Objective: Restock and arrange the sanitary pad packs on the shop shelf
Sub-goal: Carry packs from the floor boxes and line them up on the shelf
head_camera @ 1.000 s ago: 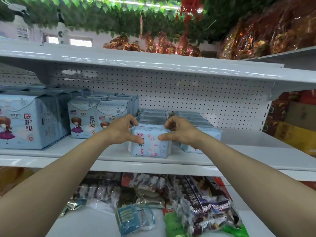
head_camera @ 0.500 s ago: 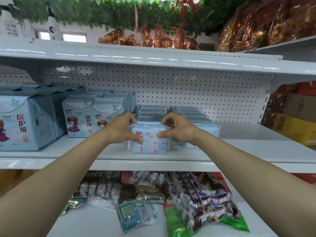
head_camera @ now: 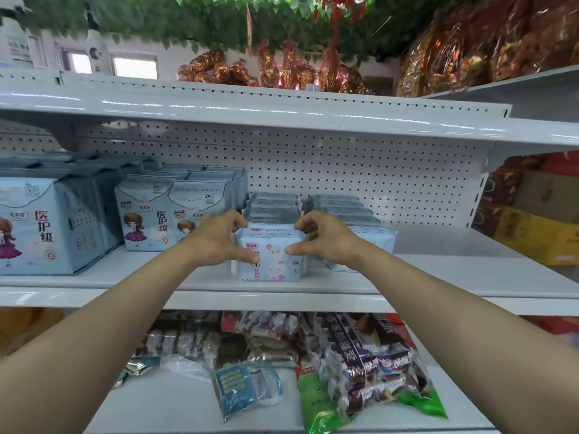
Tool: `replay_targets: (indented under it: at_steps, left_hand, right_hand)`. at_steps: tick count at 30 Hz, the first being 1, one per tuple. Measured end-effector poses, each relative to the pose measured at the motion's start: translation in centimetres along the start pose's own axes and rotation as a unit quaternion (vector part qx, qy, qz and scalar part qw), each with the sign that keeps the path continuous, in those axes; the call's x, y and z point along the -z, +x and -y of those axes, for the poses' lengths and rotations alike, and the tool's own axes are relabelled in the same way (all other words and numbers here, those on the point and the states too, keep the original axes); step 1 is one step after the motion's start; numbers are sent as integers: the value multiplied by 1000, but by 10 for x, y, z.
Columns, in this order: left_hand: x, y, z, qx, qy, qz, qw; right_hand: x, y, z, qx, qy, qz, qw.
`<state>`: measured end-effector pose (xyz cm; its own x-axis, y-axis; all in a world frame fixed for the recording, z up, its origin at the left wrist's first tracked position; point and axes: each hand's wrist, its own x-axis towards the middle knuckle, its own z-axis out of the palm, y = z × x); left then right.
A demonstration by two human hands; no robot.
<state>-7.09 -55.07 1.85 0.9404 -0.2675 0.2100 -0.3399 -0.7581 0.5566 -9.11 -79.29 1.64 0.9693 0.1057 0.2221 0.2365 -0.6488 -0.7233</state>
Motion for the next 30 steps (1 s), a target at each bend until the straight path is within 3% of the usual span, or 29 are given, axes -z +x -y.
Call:
replay_targets:
  at_steps: [4,10,15,22,30]
  left_hand:
    - [4,-4,-5,1,-10,-15,1000]
    - [16,0,-16,3,-10,-104,994]
    - [11,-6,-44,7,-37,-148,988]
    - [-18,-44,-131,-11,-8,-180,983]
    - [-100,-107,-249,-1,41,-180,983]
  right_hand:
    - [3,-3,3,0,-4,1,1000]
    - [23,-6,16,6,-3,-39,999]
    - [59,-30,25,29,-83,-74,993]
    - [134,-87,8,43,-237,-100,965]
    - [221,-196,-33,67,-324,-80,940]
